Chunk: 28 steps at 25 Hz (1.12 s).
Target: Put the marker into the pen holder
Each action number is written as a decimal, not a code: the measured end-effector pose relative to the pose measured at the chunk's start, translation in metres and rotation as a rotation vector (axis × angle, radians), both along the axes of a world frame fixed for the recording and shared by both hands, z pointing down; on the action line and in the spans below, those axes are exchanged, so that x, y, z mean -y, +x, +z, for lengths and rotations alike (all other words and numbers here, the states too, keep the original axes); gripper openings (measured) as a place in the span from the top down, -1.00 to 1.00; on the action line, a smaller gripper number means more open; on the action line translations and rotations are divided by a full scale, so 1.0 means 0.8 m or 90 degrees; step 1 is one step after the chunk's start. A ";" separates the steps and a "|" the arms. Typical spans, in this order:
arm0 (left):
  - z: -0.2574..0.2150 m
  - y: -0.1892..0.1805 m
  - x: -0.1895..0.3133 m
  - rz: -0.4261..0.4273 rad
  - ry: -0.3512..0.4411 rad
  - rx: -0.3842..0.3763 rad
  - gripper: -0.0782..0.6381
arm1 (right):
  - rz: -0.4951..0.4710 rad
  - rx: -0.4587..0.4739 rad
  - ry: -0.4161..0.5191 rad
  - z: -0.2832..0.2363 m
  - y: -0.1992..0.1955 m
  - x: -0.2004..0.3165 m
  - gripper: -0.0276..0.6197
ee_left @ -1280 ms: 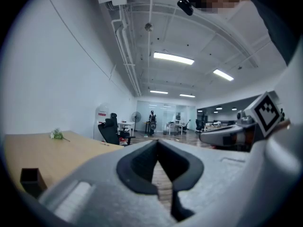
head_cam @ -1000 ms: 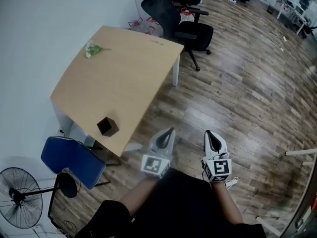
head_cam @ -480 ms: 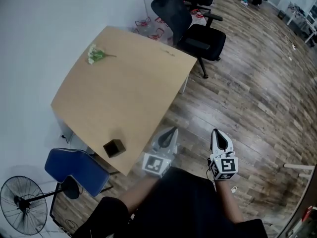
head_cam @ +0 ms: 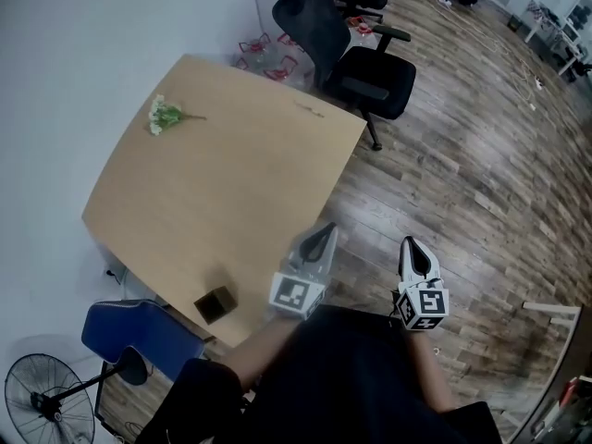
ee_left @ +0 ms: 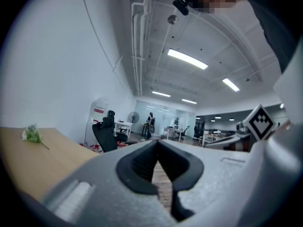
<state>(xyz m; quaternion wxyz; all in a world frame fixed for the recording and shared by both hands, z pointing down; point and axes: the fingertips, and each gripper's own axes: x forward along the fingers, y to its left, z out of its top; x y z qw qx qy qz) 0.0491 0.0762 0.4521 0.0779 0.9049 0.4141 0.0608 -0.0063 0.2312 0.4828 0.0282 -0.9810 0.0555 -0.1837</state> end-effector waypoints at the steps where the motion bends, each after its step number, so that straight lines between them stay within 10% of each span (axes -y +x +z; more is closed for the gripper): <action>1: 0.000 0.007 0.002 -0.004 -0.004 0.000 0.77 | -0.004 0.005 -0.003 0.003 0.005 0.003 0.91; 14: 0.037 0.057 0.005 -0.051 -0.008 0.029 0.77 | -0.054 0.000 0.021 0.026 0.096 0.007 0.91; 28: 0.061 0.275 -0.112 -0.148 0.079 0.061 0.77 | -0.221 0.007 0.076 0.039 0.357 -0.086 0.91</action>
